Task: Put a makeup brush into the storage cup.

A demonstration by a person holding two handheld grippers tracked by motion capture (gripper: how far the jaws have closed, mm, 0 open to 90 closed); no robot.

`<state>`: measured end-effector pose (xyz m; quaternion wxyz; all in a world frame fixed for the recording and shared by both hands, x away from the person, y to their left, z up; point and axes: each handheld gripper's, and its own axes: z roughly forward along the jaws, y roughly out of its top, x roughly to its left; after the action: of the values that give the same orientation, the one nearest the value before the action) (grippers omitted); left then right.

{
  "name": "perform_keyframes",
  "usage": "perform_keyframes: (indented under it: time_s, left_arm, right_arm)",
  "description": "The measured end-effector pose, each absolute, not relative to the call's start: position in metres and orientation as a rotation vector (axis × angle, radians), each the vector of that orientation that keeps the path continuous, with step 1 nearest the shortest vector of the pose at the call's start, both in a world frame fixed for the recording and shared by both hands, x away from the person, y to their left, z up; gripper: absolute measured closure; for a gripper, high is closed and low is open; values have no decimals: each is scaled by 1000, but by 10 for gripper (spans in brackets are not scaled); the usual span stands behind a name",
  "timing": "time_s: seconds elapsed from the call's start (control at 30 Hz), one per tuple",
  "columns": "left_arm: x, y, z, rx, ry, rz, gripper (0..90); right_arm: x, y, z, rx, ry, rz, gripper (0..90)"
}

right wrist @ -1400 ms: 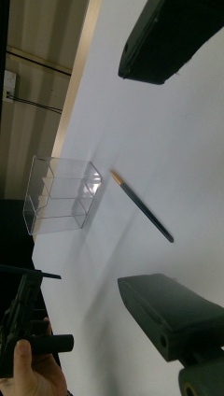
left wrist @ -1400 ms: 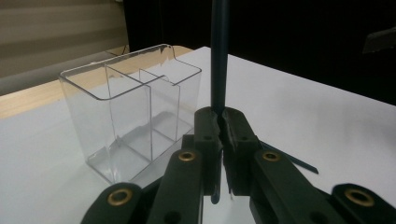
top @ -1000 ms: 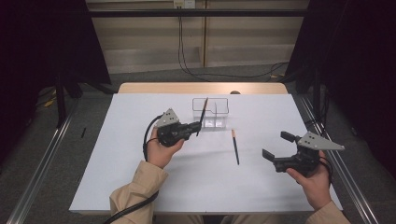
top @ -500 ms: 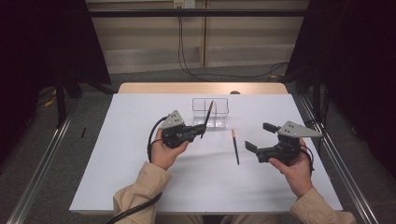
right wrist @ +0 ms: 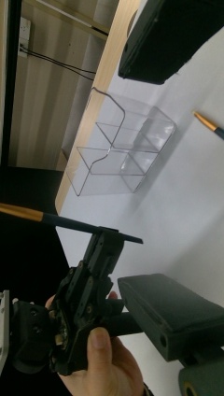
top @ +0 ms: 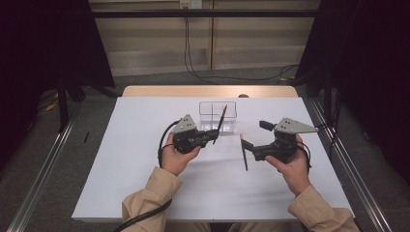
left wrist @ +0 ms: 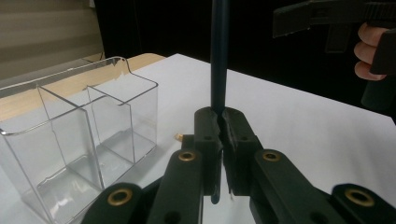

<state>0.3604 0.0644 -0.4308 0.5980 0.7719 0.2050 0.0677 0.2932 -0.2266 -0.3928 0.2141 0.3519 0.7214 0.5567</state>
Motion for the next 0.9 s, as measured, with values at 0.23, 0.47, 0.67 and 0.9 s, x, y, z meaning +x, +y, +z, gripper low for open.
perform_keyframes:
  time_s: [0.23, 0.47, 0.67, 0.9]
  left_arm:
    - [360, 62, -430, 1789, 472, 152, 853]
    - [360, 61, -430, 1790, 468, 155, 853]
    - [361, 60, -429, 1792, 464, 156, 853]
    - [361, 58, -430, 1792, 462, 151, 853]
  right_arm:
    - [301, -216, -392, 982, 1991, 1577, 22]
    - [307, -210, -391, 984, 1976, 1606, 59]
    - [313, -202, -388, 972, 1990, 1615, 107]
    - [319, -197, -390, 997, 1987, 1666, 203]
